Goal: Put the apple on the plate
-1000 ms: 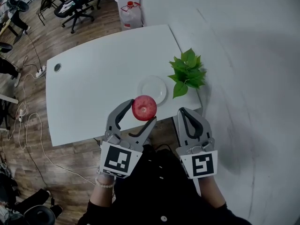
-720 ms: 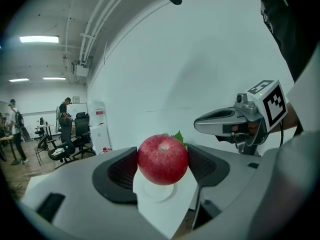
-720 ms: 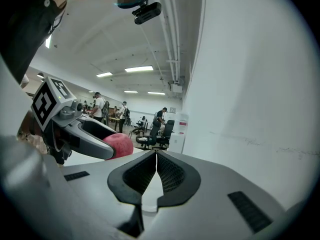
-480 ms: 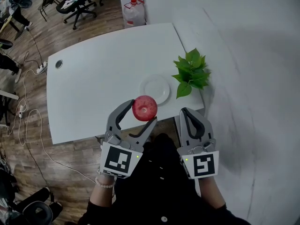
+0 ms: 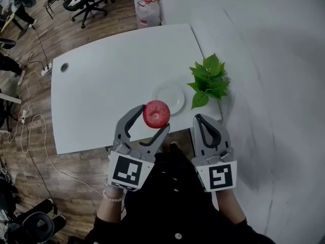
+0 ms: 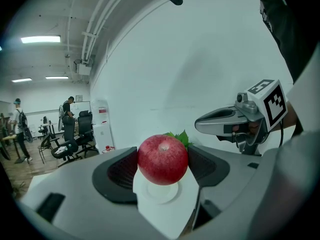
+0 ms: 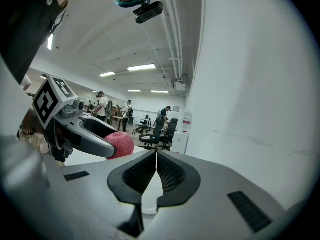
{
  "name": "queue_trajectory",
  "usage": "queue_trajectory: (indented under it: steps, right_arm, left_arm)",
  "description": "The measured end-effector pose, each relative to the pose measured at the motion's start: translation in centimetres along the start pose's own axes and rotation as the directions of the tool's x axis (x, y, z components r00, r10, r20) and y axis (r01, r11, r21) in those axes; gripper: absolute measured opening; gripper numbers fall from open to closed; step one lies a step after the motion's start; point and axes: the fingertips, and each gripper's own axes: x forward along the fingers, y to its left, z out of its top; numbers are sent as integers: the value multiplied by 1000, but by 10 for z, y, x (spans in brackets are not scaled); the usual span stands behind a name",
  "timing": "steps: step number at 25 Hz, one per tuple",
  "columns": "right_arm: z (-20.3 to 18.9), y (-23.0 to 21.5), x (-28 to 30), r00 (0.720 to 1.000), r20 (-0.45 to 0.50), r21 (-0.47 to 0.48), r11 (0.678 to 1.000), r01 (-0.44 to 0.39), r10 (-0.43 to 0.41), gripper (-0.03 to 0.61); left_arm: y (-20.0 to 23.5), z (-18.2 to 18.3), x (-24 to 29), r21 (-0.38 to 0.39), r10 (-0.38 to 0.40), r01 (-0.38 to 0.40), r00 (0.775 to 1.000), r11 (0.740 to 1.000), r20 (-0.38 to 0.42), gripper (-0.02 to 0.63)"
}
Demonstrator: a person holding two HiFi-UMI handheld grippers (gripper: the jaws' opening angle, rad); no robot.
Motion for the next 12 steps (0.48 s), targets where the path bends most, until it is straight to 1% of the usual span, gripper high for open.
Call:
queue_trajectory:
  steps: [4,9,12]
  right_arm:
    - [4,-7,9,1000,3,-7,1000,-19,19,43]
    - [5,-10,18,998,20,-14,998,-62,62,43]
    - [5,-9,22,996,20,-11,996,-84,84,43]
  left_arm:
    - [5,3,5,-4,17,-17,1000,1000,-1,327]
    - [9,6,10,-70,72,-74,997,995,-29,327]
    - [9,6,13,-35,71,-72,997,997,-19,327]
